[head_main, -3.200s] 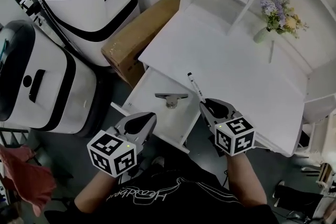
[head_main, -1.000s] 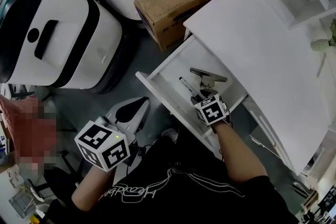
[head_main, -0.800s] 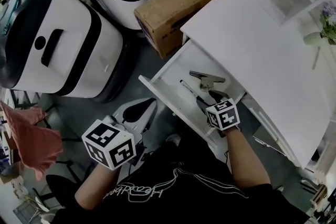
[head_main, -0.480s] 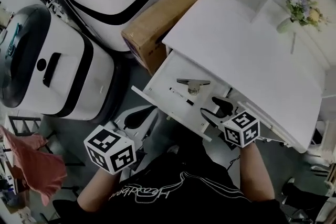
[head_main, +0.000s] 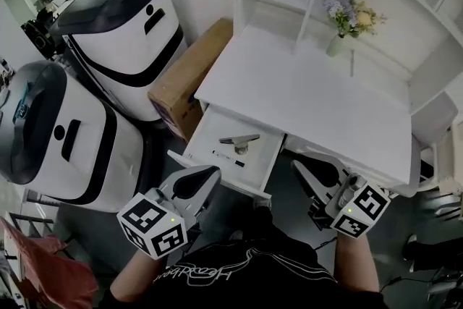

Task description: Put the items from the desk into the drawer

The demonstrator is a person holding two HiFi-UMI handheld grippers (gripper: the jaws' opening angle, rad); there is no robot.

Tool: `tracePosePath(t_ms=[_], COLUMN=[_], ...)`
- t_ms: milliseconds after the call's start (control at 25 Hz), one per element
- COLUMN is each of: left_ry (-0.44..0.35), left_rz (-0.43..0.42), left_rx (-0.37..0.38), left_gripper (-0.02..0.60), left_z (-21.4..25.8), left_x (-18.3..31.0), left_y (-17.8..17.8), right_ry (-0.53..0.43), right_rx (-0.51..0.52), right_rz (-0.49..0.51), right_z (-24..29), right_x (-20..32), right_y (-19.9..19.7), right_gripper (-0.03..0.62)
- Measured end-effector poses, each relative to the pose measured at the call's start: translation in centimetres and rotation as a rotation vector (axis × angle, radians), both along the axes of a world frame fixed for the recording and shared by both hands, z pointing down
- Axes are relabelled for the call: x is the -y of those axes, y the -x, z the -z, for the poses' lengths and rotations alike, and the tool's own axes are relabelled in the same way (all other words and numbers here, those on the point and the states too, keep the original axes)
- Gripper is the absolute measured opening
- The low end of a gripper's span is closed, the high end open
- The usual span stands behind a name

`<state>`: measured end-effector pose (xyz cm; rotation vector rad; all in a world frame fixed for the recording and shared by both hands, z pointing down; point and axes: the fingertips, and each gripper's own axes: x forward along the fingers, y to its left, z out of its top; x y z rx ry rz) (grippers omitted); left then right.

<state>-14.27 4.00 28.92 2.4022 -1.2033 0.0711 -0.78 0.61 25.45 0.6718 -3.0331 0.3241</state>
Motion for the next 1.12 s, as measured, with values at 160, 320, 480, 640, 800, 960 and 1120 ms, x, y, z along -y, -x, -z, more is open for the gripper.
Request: tracePosePath(t_ms=[160, 320, 480, 640, 800, 960, 1120], left_ry=[-0.081, -0.113, -0.119, -0.112, -0.121, -0.116, -0.102], left_rz=[-0.039, -0.086, -0.142, -0.163, -0.193, -0.207, -0.206], left_rx=[-0.027, -0.043, -0.039, -0.035, -0.022, -0.017, -0.024], left_gripper=[0.009, 0.009, 0.009, 0.009, 0.009, 0.009, 0.009], left_z=[3.2, 3.9, 3.4, 3.1, 3.1, 2.8, 2.3], left_x=[-0.8, -1.1, -1.4, -1.3, -1.4, -1.6, -1.6], left_y=[-1.4, -3.4, -4.9, -6.0, -6.9, -7.2, -7.1], right_ry=[-0.089, -0.074, -0.078, -0.06, -0.051, -0.038, -0.021], right_rx=[0.085, 0.066, 0.044, 0.066, 0.072, 0.069, 0.069], right_rz=[-0.02, -0.048, -0.119, -0.168, -0.179, -0.183, -0.182], right_z=[4.8, 3.8, 3.0, 3.1, 2.8, 2.3, 1.7], right_x=[-2.9, -4.8, -5.6, -5.7, -6.0, -6.2, -6.1], right_y=[-1.2, -1.1, -1.7, -2.9, -3.3, -3.2, -3.0], right_gripper=[0.011, 0.009, 0.008, 0.008, 0.008, 0.008, 0.008])
